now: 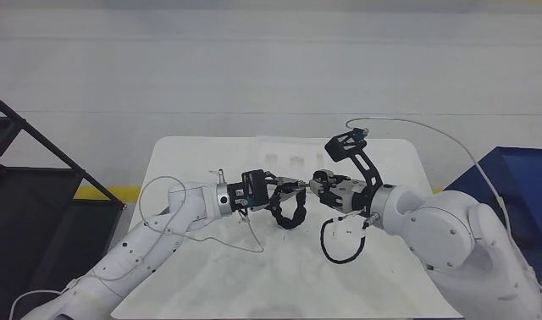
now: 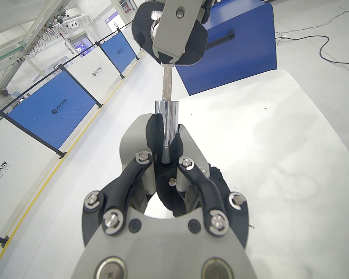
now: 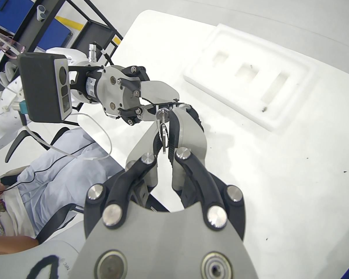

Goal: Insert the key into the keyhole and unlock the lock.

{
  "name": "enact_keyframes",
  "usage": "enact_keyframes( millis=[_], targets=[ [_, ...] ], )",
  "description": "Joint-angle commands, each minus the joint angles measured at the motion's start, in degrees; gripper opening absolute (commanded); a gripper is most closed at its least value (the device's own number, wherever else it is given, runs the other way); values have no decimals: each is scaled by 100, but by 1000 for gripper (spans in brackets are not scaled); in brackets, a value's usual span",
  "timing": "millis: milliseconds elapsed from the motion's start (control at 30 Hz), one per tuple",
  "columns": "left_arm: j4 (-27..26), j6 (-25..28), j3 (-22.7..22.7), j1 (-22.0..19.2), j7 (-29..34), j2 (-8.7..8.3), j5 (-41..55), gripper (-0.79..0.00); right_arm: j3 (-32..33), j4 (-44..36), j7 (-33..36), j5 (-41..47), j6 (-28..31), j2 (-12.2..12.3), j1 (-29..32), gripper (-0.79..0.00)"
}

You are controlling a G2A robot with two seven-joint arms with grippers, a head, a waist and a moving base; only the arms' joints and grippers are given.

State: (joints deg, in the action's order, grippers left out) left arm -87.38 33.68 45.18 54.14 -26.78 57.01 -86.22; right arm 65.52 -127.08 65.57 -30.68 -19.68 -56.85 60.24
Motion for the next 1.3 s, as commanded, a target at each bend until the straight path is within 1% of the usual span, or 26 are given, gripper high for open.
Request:
enact_keyframes(
  millis=[0, 833, 867, 900, 933, 1067, 1200, 1267],
  targets=[
    [-2, 18, 15, 10, 5, 9, -15, -785, -22, 11, 15, -20, -1, -3, -15, -785],
    [-73, 185, 153, 116, -30, 122, -281, -785, -350, 274, 173, -159, -87, -70, -278, -785],
    [-60, 199, 159, 121, -23, 127, -268, -785, -352, 291, 161, -139, -97, -74, -287, -493],
    [-52, 219, 163, 122, -14, 132, -258, -785, -356, 311, 151, -126, -97, -78, -296, -43],
    [-39, 247, 166, 124, -1, 137, -243, -785, -357, 331, 143, -108, -100, -82, -305, 0],
    [24, 402, 178, 123, 75, 162, -98, -785, -343, 368, 42, -16, -11, -96, -336, 0],
    [119, 503, 210, 133, 153, 191, 134, -785, -330, 346, -26, -36, 301, -91, -336, 0],
    [155, 586, 247, 134, 194, 199, 274, -785, -312, 321, -35, -60, 561, -82, -337, 0]
  ],
)
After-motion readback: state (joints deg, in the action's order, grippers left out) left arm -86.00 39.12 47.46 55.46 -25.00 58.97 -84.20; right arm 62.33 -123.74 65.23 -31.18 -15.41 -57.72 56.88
